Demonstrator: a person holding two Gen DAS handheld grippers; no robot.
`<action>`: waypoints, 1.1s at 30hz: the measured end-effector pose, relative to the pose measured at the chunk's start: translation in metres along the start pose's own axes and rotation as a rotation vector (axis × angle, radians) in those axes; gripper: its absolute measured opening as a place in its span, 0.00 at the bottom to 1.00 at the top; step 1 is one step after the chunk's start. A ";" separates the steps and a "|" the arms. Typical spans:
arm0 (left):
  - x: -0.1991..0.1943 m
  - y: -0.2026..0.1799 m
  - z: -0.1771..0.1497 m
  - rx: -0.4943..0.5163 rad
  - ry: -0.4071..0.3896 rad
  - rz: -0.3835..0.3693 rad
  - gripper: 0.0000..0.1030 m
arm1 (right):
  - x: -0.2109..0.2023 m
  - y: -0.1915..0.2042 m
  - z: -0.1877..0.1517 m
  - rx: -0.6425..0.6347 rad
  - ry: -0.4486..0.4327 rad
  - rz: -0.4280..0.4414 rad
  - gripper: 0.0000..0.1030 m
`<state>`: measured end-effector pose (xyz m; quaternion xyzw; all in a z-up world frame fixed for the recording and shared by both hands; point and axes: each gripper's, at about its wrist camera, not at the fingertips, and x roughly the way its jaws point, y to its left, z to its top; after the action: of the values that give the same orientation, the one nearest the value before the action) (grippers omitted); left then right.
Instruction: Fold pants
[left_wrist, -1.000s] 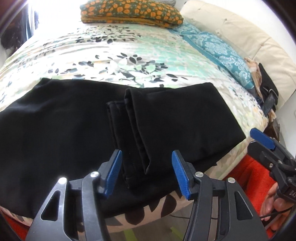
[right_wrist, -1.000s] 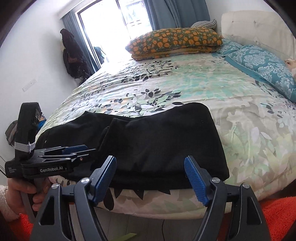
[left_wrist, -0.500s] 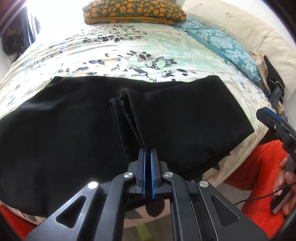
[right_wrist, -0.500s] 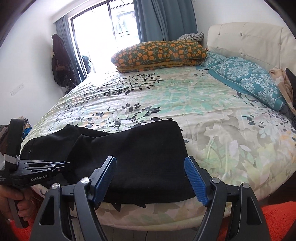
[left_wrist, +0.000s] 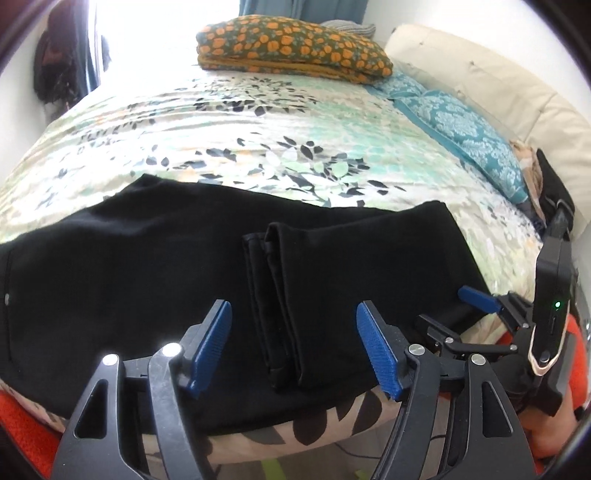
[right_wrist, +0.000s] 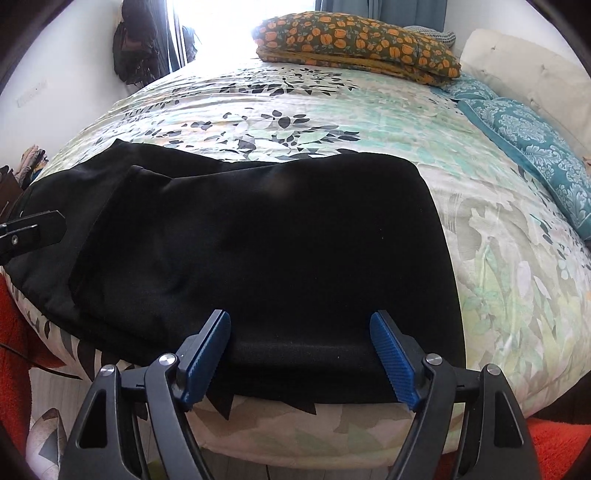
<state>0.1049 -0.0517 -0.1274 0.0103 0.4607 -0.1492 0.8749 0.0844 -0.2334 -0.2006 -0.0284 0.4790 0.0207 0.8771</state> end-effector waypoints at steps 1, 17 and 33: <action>0.008 -0.007 -0.001 0.034 0.018 0.042 0.72 | 0.000 0.000 0.000 -0.001 -0.002 0.000 0.76; 0.031 0.015 -0.004 -0.099 0.135 -0.049 0.10 | -0.040 -0.007 0.007 0.030 -0.149 0.021 0.76; 0.036 0.034 -0.018 -0.066 0.145 0.106 0.66 | -0.004 0.020 0.002 -0.028 -0.022 0.094 0.80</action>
<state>0.1187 -0.0255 -0.1710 0.0169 0.5264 -0.0862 0.8457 0.0829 -0.2137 -0.1969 -0.0182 0.4699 0.0689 0.8799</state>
